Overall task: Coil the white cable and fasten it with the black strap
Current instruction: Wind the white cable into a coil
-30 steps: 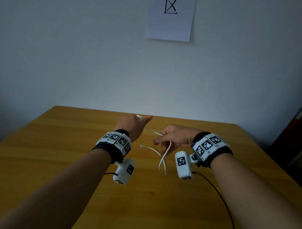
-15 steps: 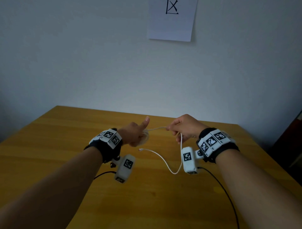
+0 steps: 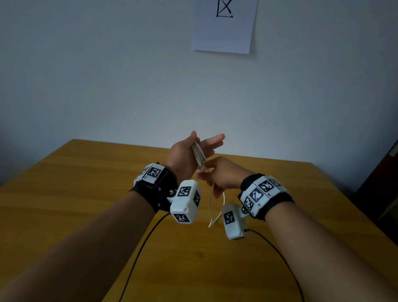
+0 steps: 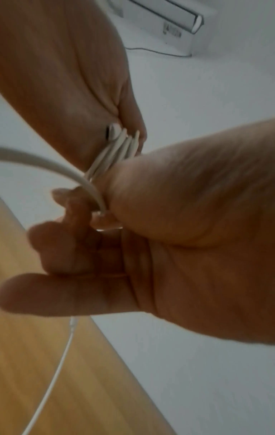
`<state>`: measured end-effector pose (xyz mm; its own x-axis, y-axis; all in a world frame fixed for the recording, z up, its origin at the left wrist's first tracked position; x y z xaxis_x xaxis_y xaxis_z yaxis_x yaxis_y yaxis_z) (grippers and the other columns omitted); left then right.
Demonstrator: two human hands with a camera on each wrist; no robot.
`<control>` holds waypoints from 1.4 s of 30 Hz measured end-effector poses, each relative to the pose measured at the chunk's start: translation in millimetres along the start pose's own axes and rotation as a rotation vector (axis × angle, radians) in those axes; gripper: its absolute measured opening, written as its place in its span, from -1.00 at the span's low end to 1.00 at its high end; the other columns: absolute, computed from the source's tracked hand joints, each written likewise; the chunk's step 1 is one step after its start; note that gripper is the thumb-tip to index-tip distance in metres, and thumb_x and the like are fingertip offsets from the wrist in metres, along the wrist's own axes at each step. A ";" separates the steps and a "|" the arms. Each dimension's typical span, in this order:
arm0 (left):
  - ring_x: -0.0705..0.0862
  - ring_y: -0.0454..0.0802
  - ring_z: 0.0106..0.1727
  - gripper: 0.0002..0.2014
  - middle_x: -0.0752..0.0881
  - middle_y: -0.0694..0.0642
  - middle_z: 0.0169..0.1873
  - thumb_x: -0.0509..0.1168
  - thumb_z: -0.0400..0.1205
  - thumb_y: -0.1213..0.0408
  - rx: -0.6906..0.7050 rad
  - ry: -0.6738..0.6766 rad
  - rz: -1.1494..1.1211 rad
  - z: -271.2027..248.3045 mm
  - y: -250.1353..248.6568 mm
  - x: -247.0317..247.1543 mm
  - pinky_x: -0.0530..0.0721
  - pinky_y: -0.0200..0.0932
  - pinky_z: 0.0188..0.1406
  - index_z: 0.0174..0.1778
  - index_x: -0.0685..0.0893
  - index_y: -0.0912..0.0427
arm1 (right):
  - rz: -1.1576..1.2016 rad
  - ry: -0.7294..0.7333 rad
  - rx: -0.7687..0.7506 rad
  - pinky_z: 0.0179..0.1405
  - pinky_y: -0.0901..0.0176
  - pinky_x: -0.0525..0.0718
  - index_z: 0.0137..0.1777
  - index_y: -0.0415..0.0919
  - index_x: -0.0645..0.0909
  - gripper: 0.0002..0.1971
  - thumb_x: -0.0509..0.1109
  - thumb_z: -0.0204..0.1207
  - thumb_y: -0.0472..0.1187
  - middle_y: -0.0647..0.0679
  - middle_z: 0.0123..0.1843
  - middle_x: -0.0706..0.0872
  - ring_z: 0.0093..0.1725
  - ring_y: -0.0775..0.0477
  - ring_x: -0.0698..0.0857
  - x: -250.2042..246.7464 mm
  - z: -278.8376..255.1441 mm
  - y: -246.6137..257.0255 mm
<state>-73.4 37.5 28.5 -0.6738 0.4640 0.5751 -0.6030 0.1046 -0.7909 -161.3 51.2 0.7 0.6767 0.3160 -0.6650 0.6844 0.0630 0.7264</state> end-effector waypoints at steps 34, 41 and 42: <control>0.29 0.03 -0.66 -0.34 0.37 0.11 -0.69 0.20 0.63 -0.23 -0.288 -0.105 1.283 -14.5 24.7 -56.1 0.39 -0.14 -0.41 -0.68 0.31 0.13 | -0.380 -0.264 -0.096 -0.06 0.04 0.69 -0.18 -0.08 0.83 -0.55 0.49 0.48 0.33 0.07 -0.12 0.82 -0.04 -0.02 0.77 -56.4 -0.3 -19.3; 0.00 -0.01 -0.58 -0.45 0.14 -0.05 -0.70 0.15 0.75 0.06 -0.278 -0.100 0.272 -17.7 30.3 -31.3 0.07 -0.12 -0.52 -0.60 0.23 0.01 | -0.158 -0.305 -0.196 -0.45 0.26 0.43 0.13 -0.08 0.78 -0.61 0.18 0.80 0.11 -0.13 -0.06 0.82 -0.59 0.14 0.46 -40.6 4.5 -22.4; -0.01 -0.01 -0.57 -0.44 0.14 -0.06 -0.71 0.12 0.75 0.05 -0.270 -0.085 0.155 -16.0 29.4 -26.0 0.08 -0.15 -0.52 -0.62 0.25 0.01 | -0.145 -0.317 -0.205 -0.48 0.26 0.40 0.18 -0.07 0.77 -0.60 0.13 0.83 0.09 -0.15 -0.16 0.76 -0.58 0.09 0.43 -36.9 5.7 -21.7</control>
<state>-66.8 42.6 -13.1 -0.7888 0.4187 0.4500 -0.3629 0.2737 -0.8907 -199.6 32.8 8.5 0.6491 -0.0155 -0.7605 0.7323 0.2834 0.6192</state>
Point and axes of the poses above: each hand's wrist, its own z-axis towards the middle knuckle, its own x-axis out of the palm, y = z × x, the point moved 8 cm from there along z, towards the middle knuckle
